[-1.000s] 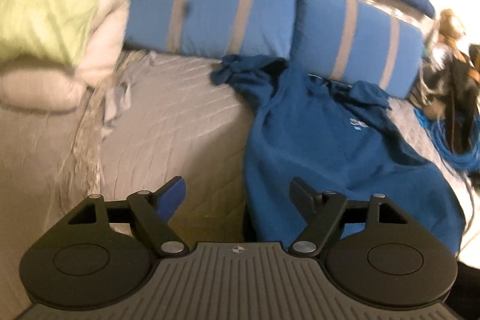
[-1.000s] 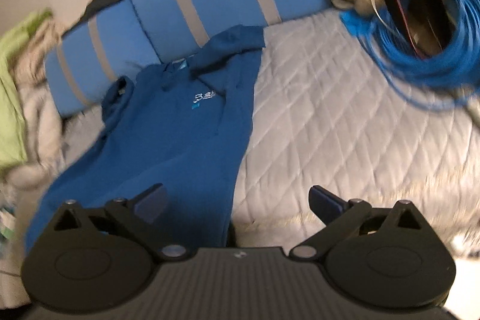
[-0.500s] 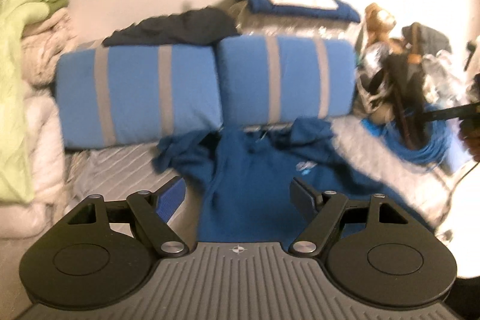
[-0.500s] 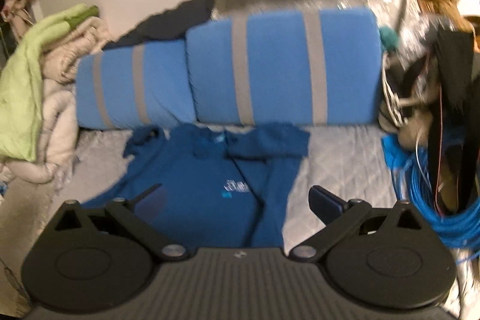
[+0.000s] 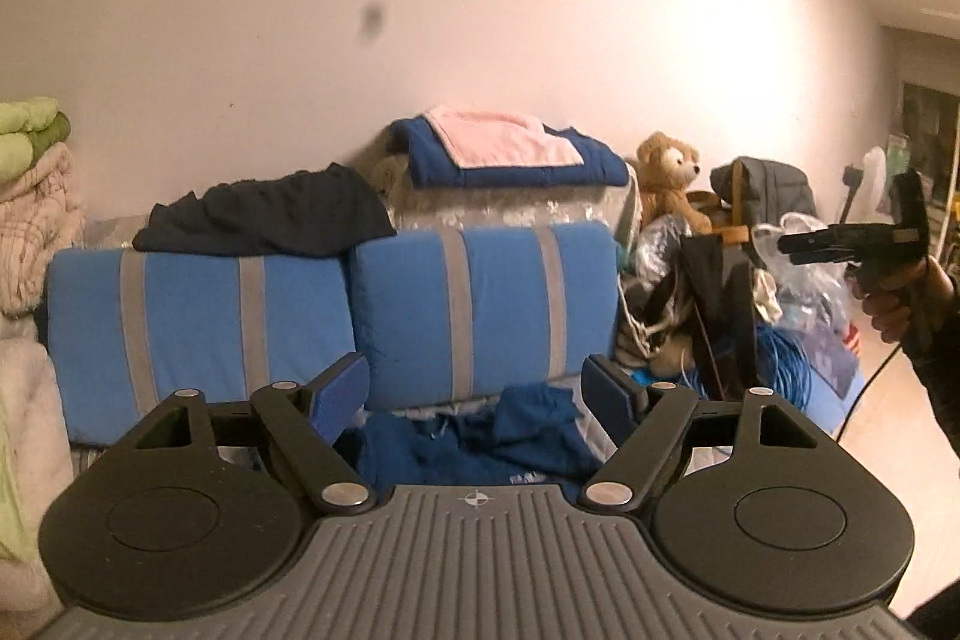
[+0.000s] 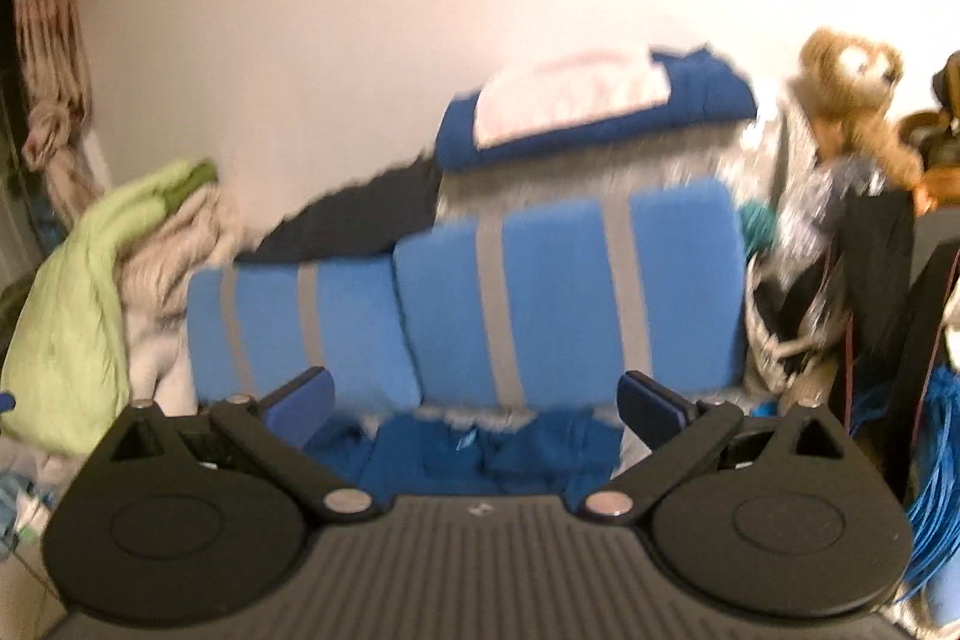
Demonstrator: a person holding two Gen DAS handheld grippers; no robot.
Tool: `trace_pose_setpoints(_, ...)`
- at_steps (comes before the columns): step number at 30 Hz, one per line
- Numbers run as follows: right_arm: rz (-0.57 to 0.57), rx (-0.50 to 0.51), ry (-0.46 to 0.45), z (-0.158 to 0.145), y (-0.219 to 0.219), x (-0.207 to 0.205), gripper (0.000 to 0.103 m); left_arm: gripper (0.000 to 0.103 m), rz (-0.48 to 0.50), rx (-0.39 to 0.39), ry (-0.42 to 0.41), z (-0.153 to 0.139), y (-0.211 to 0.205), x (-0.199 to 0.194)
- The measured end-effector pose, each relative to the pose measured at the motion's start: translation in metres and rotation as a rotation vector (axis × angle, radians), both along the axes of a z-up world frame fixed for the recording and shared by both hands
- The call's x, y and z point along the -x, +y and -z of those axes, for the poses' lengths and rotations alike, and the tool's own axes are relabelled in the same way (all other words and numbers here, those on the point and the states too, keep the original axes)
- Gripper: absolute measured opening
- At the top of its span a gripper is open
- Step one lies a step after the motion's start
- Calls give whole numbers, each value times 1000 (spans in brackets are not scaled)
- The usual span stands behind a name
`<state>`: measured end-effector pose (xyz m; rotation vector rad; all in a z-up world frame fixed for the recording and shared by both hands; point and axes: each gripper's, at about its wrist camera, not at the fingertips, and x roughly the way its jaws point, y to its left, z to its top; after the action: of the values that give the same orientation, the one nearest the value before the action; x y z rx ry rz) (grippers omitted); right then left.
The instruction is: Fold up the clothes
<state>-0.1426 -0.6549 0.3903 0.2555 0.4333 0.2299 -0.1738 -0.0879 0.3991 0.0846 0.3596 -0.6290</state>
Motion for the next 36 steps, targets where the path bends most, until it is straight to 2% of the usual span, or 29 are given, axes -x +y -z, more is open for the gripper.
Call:
trace_pose_setpoints(3,35,20,-37,-18,-7,-9,103,78,-21,13,-11,-12,1,-19)
trace_pose_setpoints(9,147,25,-81,-37,-23,-44,103,78,-84,98,-37,-25,5,-75)
trace_pose_setpoints(14,253,34,-172,-57,-36,-67,103,79,-212,144,-20,-13,8,-126)
trace_pose_setpoints(17,297,63,-202,-55,-37,-85,103,79,-289,162,-10,5,4,-153)
trace_pose_setpoints(23,370,204,-186,-9,-20,-128,103,83,-407,161,18,59,-20,-181)
trace_pose_setpoints(26,361,244,-131,25,-10,-146,103,83,-382,154,46,91,-37,-185)
trace_pose_setpoints(30,294,232,-75,73,0,-157,103,83,-339,130,54,140,-56,-183)
trace_pose_setpoints(34,207,207,-15,118,8,-164,103,83,-339,79,97,185,-76,-182)
trace_pose_setpoints(36,181,229,5,139,15,-165,103,83,-330,45,111,204,-90,-180)
